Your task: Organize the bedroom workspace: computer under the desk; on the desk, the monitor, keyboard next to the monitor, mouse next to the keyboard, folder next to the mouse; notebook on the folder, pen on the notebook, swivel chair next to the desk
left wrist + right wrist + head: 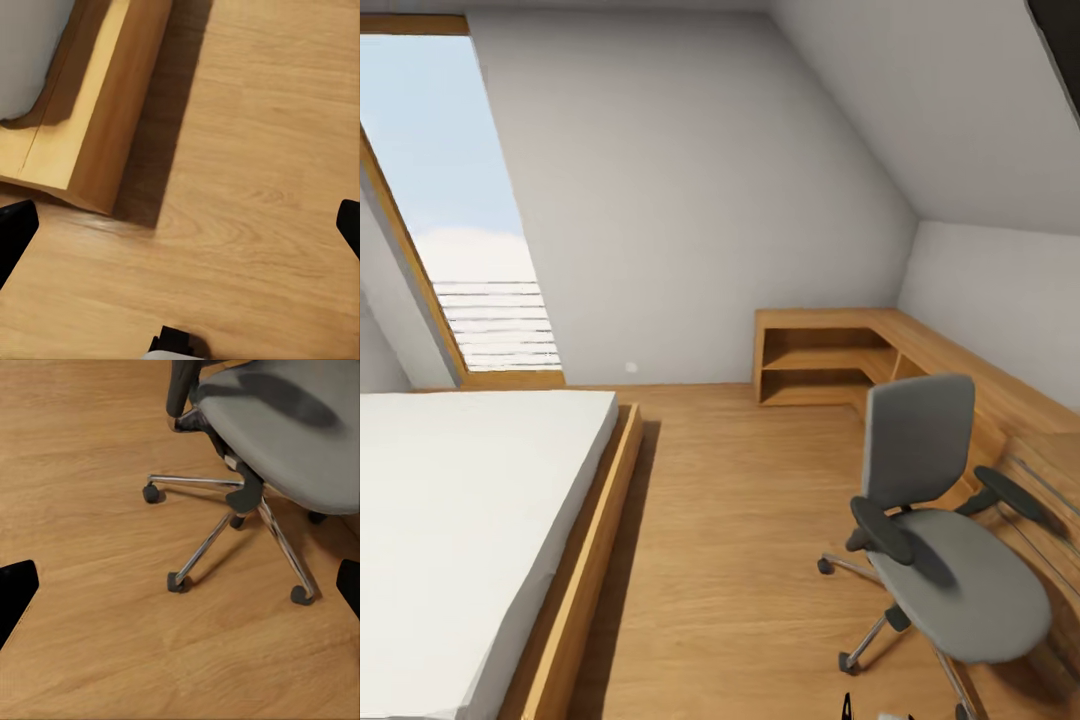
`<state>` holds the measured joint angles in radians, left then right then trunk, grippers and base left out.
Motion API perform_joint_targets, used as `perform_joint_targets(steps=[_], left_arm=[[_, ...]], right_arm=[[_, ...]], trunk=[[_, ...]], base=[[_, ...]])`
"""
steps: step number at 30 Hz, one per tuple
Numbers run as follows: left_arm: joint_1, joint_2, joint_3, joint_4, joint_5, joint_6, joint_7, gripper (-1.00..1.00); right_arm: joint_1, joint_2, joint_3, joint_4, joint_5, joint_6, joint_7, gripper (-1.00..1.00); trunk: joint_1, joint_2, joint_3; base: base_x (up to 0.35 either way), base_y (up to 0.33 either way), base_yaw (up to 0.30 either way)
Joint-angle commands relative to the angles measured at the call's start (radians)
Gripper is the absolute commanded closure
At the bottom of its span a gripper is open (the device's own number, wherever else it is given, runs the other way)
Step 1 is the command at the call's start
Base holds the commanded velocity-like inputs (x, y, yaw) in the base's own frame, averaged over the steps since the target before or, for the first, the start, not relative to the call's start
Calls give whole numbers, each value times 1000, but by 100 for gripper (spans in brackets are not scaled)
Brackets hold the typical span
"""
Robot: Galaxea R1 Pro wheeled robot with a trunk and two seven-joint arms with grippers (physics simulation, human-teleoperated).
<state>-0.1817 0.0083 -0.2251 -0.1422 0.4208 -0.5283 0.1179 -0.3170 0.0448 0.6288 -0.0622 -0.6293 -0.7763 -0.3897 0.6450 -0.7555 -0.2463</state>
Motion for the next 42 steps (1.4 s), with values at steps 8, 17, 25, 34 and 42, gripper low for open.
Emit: perform_joint_targets(steps=[8, 17, 25, 34, 42], left_arm=[[-1, -9, -10, 6, -1, -12, 9, -100], [-1, -14, -10, 7, -2, -13, 9, -100], [-1, -14, -10, 7, -2, -14, 9, -100], [-1, -19, -11, 7, -4, -20, 9, -100], [-1, -20, -11, 7, -2, -23, 9, -100]], right_arm=[[-1, 0, 7, 1, -1, 0, -7, -100], [-1, -1, 8, 1, 0, 0, -6, -100], [-1, -3, 8, 2, 5, 0, -5, -100], [-1, -2, 9, 2, 6, 0, -5, -100], [-1, -2, 9, 5, 7, 0, -5, -100]], trunk=[[0, -1, 0], [0, -1, 1], [0, -1, 4], [0, -1, 9], [0, -1, 10]], base=[[237, 0, 133], [319, 0, 18], [329, 0, -87], [330, 0, -130], [330, 0, -24]])
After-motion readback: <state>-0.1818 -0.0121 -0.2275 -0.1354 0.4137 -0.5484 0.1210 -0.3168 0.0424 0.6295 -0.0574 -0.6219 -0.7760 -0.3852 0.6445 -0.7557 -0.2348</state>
